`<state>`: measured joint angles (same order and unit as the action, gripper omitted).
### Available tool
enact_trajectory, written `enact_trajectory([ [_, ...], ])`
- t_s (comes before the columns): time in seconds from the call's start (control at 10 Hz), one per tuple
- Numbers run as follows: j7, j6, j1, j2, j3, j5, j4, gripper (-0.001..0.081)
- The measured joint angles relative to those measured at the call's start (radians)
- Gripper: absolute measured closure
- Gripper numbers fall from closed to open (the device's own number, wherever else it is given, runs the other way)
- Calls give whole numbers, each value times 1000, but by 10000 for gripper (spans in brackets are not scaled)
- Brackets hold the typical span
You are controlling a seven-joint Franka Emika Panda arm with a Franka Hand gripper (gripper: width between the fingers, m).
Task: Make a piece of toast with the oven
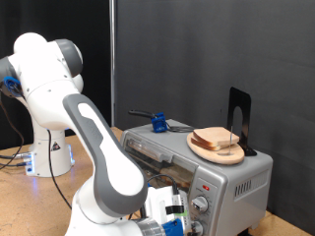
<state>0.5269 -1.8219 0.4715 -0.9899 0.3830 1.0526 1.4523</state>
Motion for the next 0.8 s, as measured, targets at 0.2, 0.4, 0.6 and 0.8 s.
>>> enact_trajectory([
  [0.2, 0, 0, 3, 3, 0, 2, 0, 705],
  [0.4, -2, 13, 18, 32, 0, 4, 5, 539],
  [0.6, -2, 18, 25, 52, 0, 4, 18, 356],
  [0.8, -2, 34, 33, 62, 0, 4, 28, 219],
])
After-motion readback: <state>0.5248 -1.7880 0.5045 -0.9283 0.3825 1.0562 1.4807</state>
